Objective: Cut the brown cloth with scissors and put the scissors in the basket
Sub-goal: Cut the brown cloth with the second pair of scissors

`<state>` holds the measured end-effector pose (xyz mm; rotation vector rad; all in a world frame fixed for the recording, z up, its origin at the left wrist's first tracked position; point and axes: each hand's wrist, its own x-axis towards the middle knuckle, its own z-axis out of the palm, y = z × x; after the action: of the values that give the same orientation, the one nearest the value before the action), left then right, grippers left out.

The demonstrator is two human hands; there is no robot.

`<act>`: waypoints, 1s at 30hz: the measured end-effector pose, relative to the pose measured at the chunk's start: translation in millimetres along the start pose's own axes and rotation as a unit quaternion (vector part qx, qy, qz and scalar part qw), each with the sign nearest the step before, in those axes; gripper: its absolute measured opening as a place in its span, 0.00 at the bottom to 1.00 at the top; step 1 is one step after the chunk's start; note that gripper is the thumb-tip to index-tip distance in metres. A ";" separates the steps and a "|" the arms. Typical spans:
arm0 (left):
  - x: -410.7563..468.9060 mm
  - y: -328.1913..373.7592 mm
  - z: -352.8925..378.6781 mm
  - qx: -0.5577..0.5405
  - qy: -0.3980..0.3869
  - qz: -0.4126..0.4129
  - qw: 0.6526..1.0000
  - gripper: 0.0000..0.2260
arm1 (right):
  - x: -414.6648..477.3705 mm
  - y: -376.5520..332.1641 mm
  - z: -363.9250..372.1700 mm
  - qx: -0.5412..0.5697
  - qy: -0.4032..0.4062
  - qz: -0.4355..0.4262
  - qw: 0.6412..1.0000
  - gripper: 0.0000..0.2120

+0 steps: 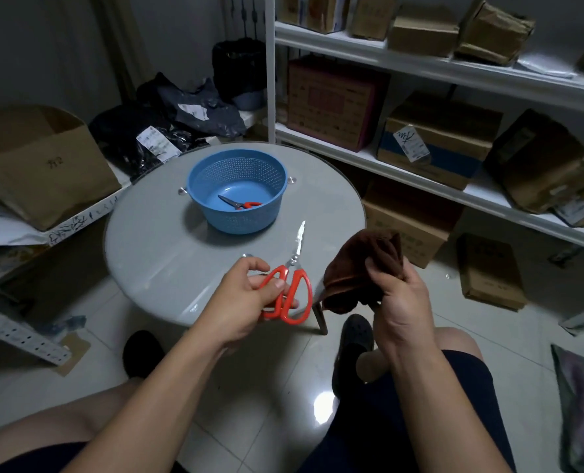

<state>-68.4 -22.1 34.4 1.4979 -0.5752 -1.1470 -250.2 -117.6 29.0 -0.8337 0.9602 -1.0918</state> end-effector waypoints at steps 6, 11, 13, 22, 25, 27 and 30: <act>-18.5 -10.5 0.6 -0.009 -0.026 0.075 0.997 0.09 | -24.2 11.9 38.3 0.168 -0.165 0.081 0.968 0.22; -27.0 -13.6 -10.4 0.019 -0.005 0.106 0.994 0.09 | -20.2 14.4 32.8 0.208 -0.183 0.156 0.948 0.21; -29.2 -15.3 -11.7 0.027 -0.001 0.116 0.993 0.09 | -22.8 17.1 40.8 0.103 -0.179 0.148 0.967 0.23; -35.6 -23.0 -12.5 0.087 -0.003 0.073 0.994 0.05 | -28.2 31.4 55.1 -0.027 -0.156 0.158 0.975 0.15; -39.0 -23.6 -14.6 0.106 -0.039 0.087 0.990 0.06 | -31.8 35.4 59.0 -0.023 -0.144 0.173 0.974 0.12; -41.0 -23.5 -20.8 0.126 -0.054 0.100 0.986 0.08 | -31.6 38.8 61.6 0.002 -0.136 0.185 0.973 0.17; -46.0 -24.5 -27.9 0.137 -0.067 0.113 0.982 0.09 | -34.6 40.0 66.2 0.036 -0.126 0.228 0.965 0.33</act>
<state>-68.2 36.2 25.2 1.5460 -1.0021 -1.0254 -181.3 -68.5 24.1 -0.6309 0.8363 -0.6032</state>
